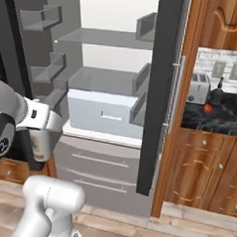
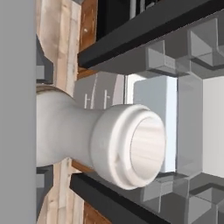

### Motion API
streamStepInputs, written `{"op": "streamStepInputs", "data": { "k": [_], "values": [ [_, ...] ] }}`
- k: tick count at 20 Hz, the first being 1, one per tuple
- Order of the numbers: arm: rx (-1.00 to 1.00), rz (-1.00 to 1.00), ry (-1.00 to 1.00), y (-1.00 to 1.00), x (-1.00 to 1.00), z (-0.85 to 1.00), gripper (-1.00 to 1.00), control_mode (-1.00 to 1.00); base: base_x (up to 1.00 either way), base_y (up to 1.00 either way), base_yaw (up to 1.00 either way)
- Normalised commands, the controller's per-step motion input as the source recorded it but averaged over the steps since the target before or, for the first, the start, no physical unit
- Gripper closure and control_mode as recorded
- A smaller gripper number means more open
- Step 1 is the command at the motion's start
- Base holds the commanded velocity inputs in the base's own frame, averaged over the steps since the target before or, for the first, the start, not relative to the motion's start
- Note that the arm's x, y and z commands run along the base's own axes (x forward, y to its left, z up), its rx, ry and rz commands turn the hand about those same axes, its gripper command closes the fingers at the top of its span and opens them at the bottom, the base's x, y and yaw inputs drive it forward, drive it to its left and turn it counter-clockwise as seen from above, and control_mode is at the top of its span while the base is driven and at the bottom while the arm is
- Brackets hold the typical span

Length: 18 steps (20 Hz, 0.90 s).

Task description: Place the liquors on the top shelf of the fridge to keep them out of children's reach, and place the apple on lower shelves for easy access.

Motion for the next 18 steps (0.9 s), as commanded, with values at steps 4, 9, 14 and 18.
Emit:
{"op": "streamStepInputs", "data": {
  "k": [4,9,14,18],
  "values": [
    [0.00,0.00,0.00,0.00,0.00,0.00,1.00,1.00,0.67,-0.28,0.00],
    [0.00,0.00,0.00,0.00,0.00,0.00,1.00,1.00,0.65,-0.24,0.00],
    [0.00,0.00,0.00,0.00,0.00,0.00,1.00,1.00,0.57,-0.19,0.00],
    [0.00,0.00,0.00,0.00,0.00,0.00,1.00,1.00,0.50,-0.02,-0.02]
  ]
}}
